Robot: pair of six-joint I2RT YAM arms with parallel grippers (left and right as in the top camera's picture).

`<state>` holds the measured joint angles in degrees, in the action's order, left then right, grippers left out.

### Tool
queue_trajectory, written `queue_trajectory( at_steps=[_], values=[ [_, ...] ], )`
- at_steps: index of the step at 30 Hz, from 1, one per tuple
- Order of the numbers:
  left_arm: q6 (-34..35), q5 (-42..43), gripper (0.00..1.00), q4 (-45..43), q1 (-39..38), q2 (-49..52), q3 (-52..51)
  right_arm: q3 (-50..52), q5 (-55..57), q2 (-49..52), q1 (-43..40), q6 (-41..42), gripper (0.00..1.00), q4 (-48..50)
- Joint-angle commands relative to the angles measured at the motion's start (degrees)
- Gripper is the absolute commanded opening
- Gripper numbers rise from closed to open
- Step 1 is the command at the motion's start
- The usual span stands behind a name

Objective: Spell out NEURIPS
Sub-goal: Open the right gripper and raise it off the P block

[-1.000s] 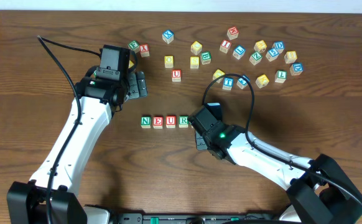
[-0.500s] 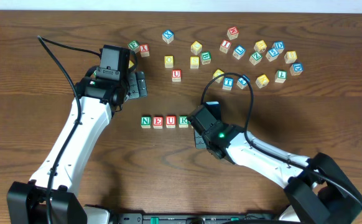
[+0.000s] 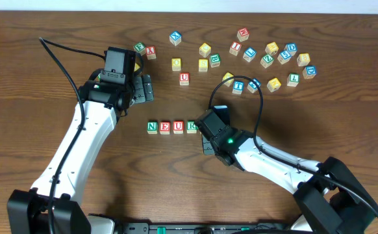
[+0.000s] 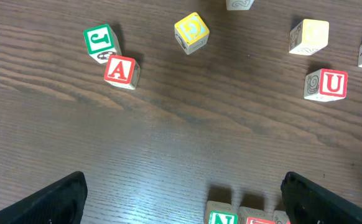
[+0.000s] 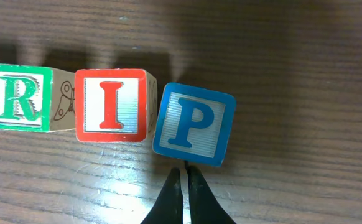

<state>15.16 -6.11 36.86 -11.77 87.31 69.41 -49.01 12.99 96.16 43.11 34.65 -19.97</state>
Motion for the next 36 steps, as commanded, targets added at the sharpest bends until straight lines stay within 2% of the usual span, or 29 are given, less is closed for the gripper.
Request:
queue_trajectory(
  at_steps=[1,36],
  values=[
    [-0.13,-0.09,0.98,0.09,0.13,-1.05,1.75,-0.81,1.49,0.28,-0.70,-0.92,0.01,0.09],
    [-0.13,-0.09,0.98,0.09,0.13,-1.05,1.75,-0.81,1.95,0.28,-1.14,-2.43,0.01,-0.37]
  ],
)
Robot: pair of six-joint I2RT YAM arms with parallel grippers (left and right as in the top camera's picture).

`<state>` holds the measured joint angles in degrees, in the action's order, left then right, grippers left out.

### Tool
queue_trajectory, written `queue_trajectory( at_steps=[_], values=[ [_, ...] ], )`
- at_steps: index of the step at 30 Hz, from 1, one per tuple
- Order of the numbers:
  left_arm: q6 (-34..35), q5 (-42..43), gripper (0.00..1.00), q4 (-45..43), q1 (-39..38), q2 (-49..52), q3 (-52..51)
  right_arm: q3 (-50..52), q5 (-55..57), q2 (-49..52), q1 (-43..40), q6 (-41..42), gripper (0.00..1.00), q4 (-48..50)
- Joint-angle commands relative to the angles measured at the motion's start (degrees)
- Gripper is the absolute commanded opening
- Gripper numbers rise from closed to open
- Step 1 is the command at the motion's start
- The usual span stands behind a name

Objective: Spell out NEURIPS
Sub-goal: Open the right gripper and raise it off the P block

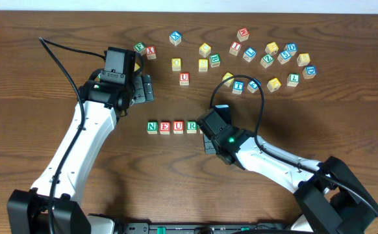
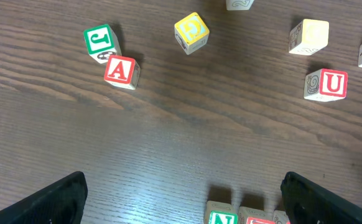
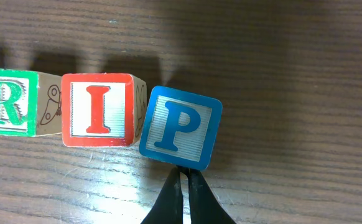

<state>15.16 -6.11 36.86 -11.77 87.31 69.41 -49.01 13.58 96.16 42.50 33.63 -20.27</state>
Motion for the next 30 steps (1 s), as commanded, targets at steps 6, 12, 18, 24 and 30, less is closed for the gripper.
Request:
queue_trajectory(
  at_steps=[6,12,18,24,30],
  values=[
    [-0.13,-0.09,0.98,0.09,0.13,-1.05,1.75,-0.81,1.53,0.28,-0.52,-2.45,0.01,-0.02],
    [-0.13,-0.09,0.98,0.09,0.13,-1.05,1.77,-0.81,1.66,0.28,-0.52,-2.89,0.01,0.13],
    [-0.13,-0.09,0.98,0.09,0.13,-1.05,1.75,-0.81,2.64,0.28,-0.52,-3.58,0.01,0.15],
    [-0.13,-0.09,0.98,0.09,0.13,-1.05,1.75,-0.81,2.82,0.28,-0.52,-3.93,0.01,0.31],
    [-0.15,-0.09,0.98,0.09,0.13,-1.05,1.75,-0.81,2.27,0.28,-0.50,-4.13,0.01,0.11]
  ],
)
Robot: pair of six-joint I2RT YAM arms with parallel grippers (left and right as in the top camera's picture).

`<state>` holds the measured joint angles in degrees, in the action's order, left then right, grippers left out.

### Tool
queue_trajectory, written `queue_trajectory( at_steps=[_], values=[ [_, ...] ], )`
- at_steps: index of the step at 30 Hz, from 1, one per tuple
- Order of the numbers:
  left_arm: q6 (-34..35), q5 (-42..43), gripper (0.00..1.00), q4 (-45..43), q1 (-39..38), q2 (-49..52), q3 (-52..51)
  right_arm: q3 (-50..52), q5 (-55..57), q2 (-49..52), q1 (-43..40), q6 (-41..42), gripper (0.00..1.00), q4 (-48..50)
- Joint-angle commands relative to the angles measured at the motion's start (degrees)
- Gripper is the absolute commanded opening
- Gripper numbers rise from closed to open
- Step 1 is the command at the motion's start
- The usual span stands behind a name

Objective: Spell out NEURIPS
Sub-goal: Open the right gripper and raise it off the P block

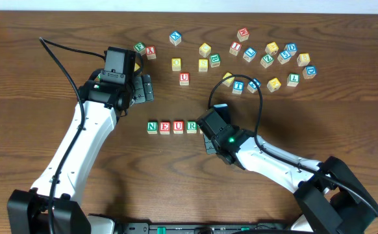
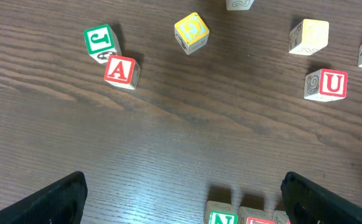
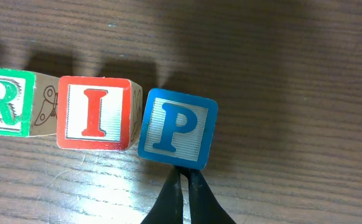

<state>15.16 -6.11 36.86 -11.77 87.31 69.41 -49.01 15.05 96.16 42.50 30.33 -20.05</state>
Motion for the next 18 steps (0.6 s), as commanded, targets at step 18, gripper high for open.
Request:
queue_trajectory(
  at_steps=[18],
  values=[
    [-0.13,-0.09,0.98,0.09,0.13,-1.05,1.77,-4.57,0.94,-5.49,-0.57,6.10,0.01,-13.94]
  ],
)
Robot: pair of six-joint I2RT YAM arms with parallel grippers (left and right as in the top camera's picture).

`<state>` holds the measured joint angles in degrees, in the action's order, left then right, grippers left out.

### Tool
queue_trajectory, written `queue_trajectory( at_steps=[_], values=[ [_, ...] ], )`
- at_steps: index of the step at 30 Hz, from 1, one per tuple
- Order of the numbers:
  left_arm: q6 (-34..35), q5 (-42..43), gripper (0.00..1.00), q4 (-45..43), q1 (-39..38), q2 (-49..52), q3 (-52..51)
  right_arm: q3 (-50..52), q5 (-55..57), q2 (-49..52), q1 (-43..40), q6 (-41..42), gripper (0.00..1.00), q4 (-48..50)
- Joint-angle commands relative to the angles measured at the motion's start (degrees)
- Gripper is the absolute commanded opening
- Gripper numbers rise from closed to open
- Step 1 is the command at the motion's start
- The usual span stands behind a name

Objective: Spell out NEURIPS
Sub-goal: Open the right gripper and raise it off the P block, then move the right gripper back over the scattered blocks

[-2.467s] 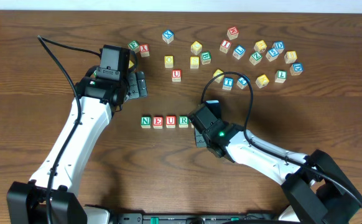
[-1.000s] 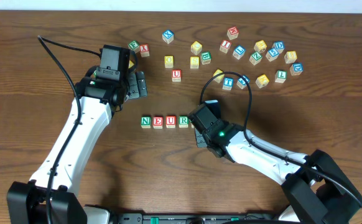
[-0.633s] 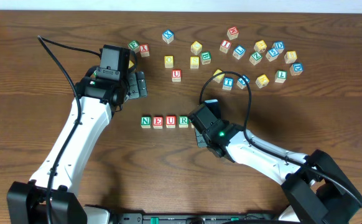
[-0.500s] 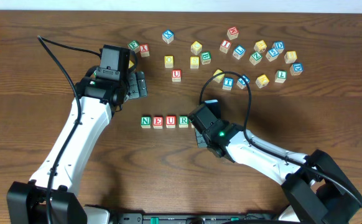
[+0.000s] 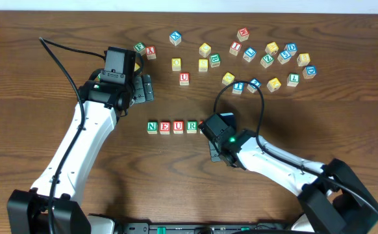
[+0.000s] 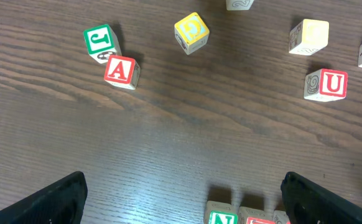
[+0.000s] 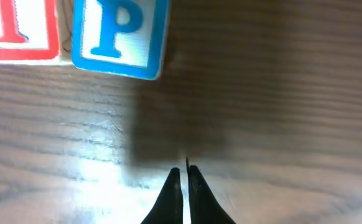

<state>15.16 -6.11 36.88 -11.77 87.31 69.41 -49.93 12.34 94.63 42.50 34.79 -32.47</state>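
Observation:
The row N (image 5: 152,127), E (image 5: 165,127), U (image 5: 178,126), R (image 5: 191,126) lies mid-table. In the right wrist view the red I block (image 7: 19,31) and the blue P block (image 7: 120,37) continue it, side by side at the top edge. My right gripper (image 7: 184,173) is shut with nothing in it and stands apart from P, on its near side. In the overhead view the right wrist (image 5: 218,127) hides I and P. My left gripper (image 6: 181,190) hangs open above bare wood just behind the N block (image 6: 221,218).
Several loose letter blocks are scattered along the back of the table (image 5: 267,55). Close to the left gripper are a green J (image 6: 100,40), a red A (image 6: 121,70), a yellow block (image 6: 191,32) and a red U (image 6: 331,84).
My right gripper, still shut, has drawn back from the P block. Its tips were at P's near edge and now stand well clear of it. The left arm has not moved.
At first my shut right fingertips were at the near edge of a tilted P, right of I. P then stood further left and straighter, close against I. Now the gripper is clear of it. The left gripper stayed open and still throughout.

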Motion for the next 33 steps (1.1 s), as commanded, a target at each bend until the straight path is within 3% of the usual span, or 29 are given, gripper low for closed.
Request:
queue_trajectory(
  at_steps=[1,12,22,24,33],
  values=[
    [-0.13,-0.09,0.98,0.07,0.13,-1.05,1.75,-4.68,4.92,-4.76,-0.57,1.64,0.01,-2.54],
    [-0.13,-0.09,0.98,0.07,0.13,-1.05,1.77,-17.11,12.61,-6.97,-4.33,-3.02,0.02,-3.02],
    [-0.15,-0.09,0.98,0.07,0.13,-1.05,1.77,-24.02,5.84,-6.97,-14.71,-8.22,0.15,2.97],
    [-0.13,-0.09,0.98,0.07,0.13,-1.05,1.77,-24.98,5.01,-6.82,-15.69,-9.29,0.22,3.58],
    [-0.13,-0.09,0.98,0.07,0.13,-1.05,1.75,-29.07,2.95,-0.33,-15.96,-12.81,0.29,5.77]
  ],
)
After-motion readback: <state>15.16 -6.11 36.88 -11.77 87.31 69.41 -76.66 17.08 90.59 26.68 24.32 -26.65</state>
